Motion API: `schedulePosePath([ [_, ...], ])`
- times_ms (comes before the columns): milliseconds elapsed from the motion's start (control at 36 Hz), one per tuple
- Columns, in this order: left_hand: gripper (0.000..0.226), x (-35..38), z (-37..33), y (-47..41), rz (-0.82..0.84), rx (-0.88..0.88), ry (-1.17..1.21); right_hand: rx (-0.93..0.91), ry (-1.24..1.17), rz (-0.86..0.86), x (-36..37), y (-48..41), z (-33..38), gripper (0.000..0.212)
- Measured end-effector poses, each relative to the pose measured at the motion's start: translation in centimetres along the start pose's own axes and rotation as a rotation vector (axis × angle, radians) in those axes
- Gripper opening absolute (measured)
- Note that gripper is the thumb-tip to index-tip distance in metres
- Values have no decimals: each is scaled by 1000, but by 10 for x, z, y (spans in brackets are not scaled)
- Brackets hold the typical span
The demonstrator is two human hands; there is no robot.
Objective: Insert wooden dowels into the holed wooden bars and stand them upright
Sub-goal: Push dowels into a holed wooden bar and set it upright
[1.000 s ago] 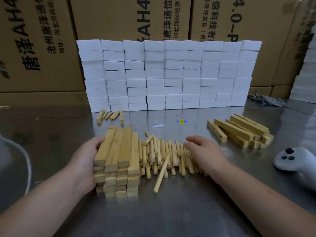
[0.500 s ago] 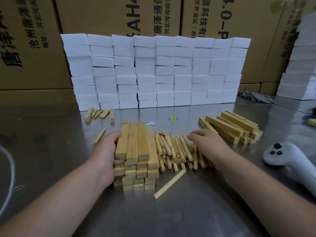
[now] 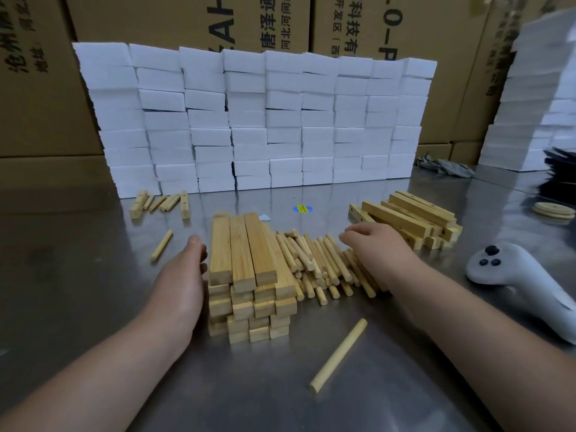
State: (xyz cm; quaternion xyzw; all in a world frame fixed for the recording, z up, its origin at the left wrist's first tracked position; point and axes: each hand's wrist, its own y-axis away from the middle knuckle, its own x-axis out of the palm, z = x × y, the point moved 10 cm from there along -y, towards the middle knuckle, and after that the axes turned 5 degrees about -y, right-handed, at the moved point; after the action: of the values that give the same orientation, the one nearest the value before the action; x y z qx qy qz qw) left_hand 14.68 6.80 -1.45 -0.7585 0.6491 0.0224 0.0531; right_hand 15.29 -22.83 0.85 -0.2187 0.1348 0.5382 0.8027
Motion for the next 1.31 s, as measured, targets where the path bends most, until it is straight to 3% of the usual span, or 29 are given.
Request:
schedulePosePath([
  [139, 51, -5, -5, -3, -14, 103, -171, -46, -14, -106, -13, 0, 10, 25],
  [222, 45, -11, -18, 2, -113, 196, -213, -45, 10, -172, -30, -4, 22, 27],
  [306, 44, -24, -55, 28, -296, 483, -292, -48, 169, -148, -38, -5, 35, 31],
  [361, 57, -14, -78, 53, -252, 708, -347, -137, 271, -152, -42, 4, 52, 25],
  [417, 64, 3, -82, 66, -164, 823, -433, -338, 273, -45, -32, 26, 77, 17],
  [472, 68, 2, -77, 63, -167, 783, -419, -562, 311, 236, -4, 68, 99, 13],
  [528, 67, -5, -72, 53, -205, 706, -383, -747, 468, 483, 18, 112, 104, 30],
  [611, 61, -17, -64, 39, -262, 584, -335, -865, 642, 661, 28, 150, 84, 46],
  [694, 61, -14, -60, 37, -243, 555, -319, -869, 582, 712, 30, 165, 60, 41],
  [778, 59, -8, -58, 38, -204, 571, -349, -895, 562, 626, 28, 164, 59, 22],
  [833, 57, -5, -56, 38, -182, 567, -354, -923, 591, 550, 28, 157, 68, 25],
  [889, 52, -4, -54, 36, -159, 550, -333, -863, 540, 374, 17, 132, 88, 35],
  [944, 46, -6, -52, 34, -144, 527, -258, -624, 389, 140, -8, 90, 100, 38],
  [1000, 50, -11, -50, 32, -159, 517, -214, -362, 303, 31, -14, 49, 91, 30],
  [1111, 53, -16, -46, 26, -174, 482, -196, -170, 378, 100, 28, 15, 74, 40],
  [1222, 51, -12, -44, 24, -154, 483, -246, -194, 284, 180, 55, 15, 77, 43],
  [1306, 49, -10, -44, 23, -136, 491, -241, -258, 242, 144, 47, 14, 84, 38],
])
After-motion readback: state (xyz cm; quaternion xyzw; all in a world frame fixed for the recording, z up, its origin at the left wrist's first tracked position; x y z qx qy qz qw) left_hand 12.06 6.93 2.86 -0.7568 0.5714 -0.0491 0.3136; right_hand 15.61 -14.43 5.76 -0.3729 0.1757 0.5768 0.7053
